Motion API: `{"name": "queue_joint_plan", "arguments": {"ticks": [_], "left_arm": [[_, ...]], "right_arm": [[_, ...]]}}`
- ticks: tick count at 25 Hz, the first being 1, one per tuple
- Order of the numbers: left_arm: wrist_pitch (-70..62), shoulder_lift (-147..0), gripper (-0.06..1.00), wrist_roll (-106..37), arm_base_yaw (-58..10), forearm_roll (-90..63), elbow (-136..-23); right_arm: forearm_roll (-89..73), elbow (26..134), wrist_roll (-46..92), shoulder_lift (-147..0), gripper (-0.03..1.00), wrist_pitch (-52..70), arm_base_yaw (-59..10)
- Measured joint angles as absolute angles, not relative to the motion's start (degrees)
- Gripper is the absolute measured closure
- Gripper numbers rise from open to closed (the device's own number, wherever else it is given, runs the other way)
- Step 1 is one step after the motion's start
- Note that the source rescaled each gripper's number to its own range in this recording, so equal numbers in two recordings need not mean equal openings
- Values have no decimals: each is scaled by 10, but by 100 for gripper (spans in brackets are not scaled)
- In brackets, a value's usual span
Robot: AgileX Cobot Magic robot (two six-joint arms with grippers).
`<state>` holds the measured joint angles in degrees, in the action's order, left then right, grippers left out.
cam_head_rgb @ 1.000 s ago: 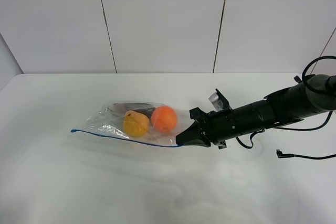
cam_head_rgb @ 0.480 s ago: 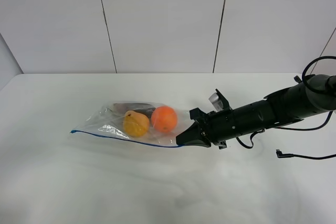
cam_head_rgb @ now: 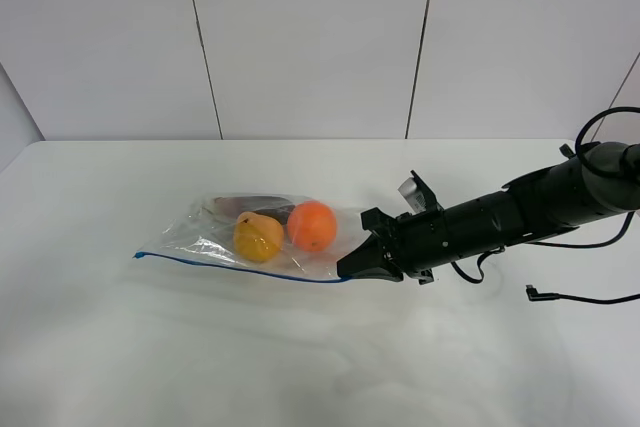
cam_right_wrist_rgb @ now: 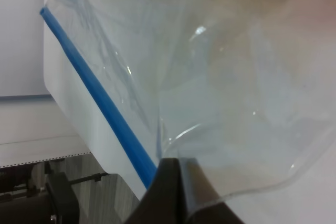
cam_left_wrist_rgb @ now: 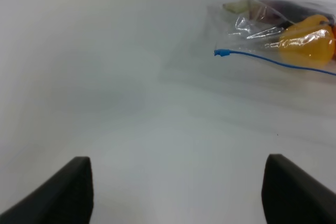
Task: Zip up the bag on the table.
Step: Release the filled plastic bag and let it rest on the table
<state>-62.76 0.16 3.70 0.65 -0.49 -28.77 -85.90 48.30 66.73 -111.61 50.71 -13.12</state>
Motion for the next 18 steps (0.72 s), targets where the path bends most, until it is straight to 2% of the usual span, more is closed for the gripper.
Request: {"name": "queue_joint_plan", "arguments": {"ticks": [14, 16, 18], "left_arm": [[-617, 2, 21, 37, 7, -3, -283], [-617, 2, 21, 37, 7, -3, -283], [-617, 2, 21, 37, 7, -3, -283]], "right_arm": [[-859, 483, 667, -1116, 94, 507, -131], [-859, 483, 667, -1116, 85, 507, -131], [-859, 483, 667, -1116, 68, 506, -131]]}}
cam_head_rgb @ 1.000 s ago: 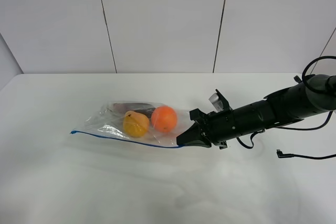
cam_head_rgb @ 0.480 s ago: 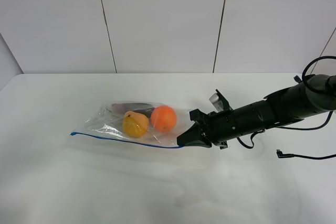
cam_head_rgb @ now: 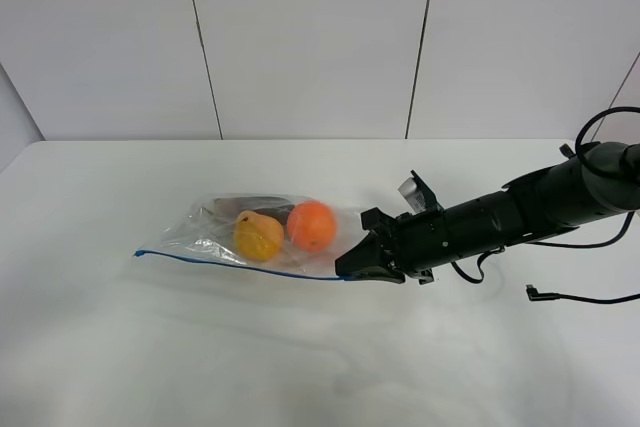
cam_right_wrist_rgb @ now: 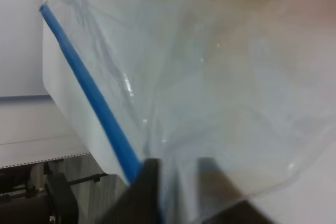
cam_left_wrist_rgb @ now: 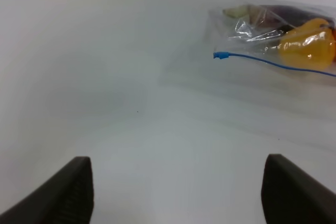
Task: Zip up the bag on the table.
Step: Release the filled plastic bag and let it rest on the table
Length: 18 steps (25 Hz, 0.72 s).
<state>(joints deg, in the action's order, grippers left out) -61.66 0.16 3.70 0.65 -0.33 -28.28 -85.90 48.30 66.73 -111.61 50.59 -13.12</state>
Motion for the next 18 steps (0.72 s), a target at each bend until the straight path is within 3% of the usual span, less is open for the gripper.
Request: {"name": "queue_joint_plan", "arguments": {"ticks": [3, 5, 13, 18], "left_arm": [[-617, 2, 21, 37, 7, -3, -283], [-617, 2, 21, 37, 7, -3, -283], [-615, 2, 21, 30, 7, -3, -281], [-615, 2, 21, 19, 7, -3, -281]], "right_arm": [[-859, 483, 667, -1116, 33, 505, -131], [-857, 483, 667, -1115, 20, 504, -131], [-842, 483, 661, -1098, 15, 487, -131], [-746, 482, 604, -1079, 15, 416, -131]]}}
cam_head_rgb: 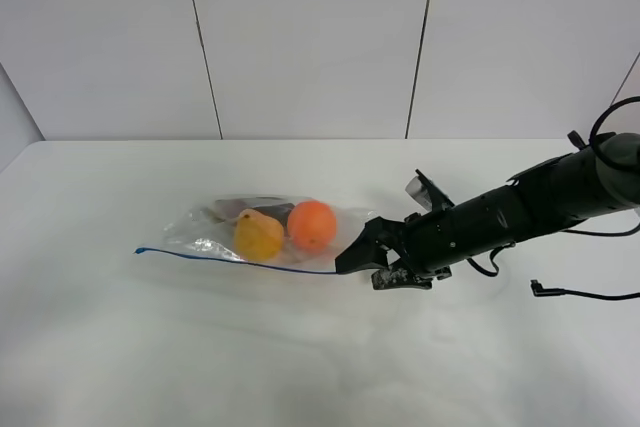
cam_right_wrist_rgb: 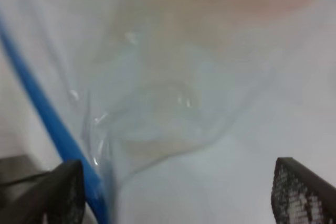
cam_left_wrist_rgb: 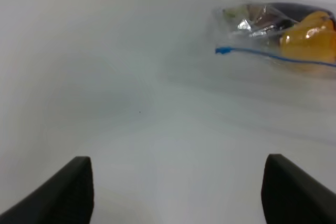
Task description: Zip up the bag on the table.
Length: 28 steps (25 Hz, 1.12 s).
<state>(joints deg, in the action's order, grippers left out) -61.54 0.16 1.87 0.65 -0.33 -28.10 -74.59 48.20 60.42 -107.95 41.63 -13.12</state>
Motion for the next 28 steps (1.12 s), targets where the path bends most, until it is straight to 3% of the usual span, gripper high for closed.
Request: {"name": "queue_joint_plan", "arguments": {"ticks": [5, 18, 24, 28], "left_arm": [[-615, 2, 21, 15, 7, -3, -281], [-615, 2, 21, 14, 7, -3, -281], [-613, 2, 22, 14, 7, -3, -281], [-613, 2, 23, 14, 7, -3, -281]], "right_arm": [[-683, 482, 570, -1029, 15, 370, -105], [-597, 482, 548, -917, 15, 359, 66], [-572, 482, 529, -901, 0, 357, 116], [-558, 482, 519, -882, -3, 356, 125]]}}
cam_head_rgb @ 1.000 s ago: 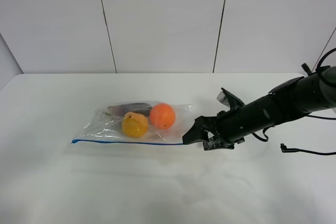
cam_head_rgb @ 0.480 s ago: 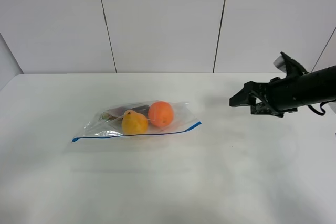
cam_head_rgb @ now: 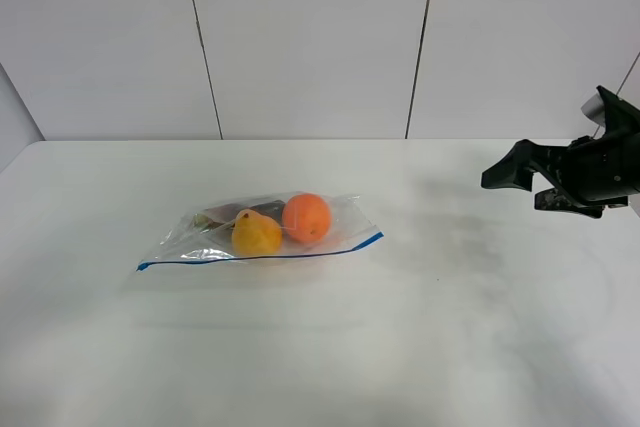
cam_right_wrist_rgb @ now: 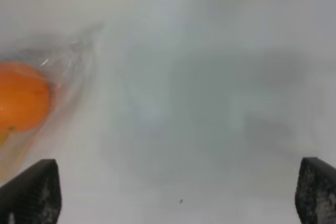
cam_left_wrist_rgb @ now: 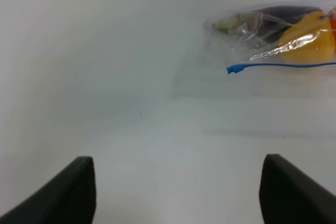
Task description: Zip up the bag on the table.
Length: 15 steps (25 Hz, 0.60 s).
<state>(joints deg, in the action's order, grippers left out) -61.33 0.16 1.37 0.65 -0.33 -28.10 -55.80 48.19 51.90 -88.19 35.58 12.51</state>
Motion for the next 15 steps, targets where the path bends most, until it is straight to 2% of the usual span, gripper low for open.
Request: {"name": "queue_joint_plan", "arguments": {"ticks": [15], "left_arm": [[-613, 2, 23, 14, 7, -3, -281]], "right_arm": [[-398, 482, 384, -798, -3, 347, 125]]}}
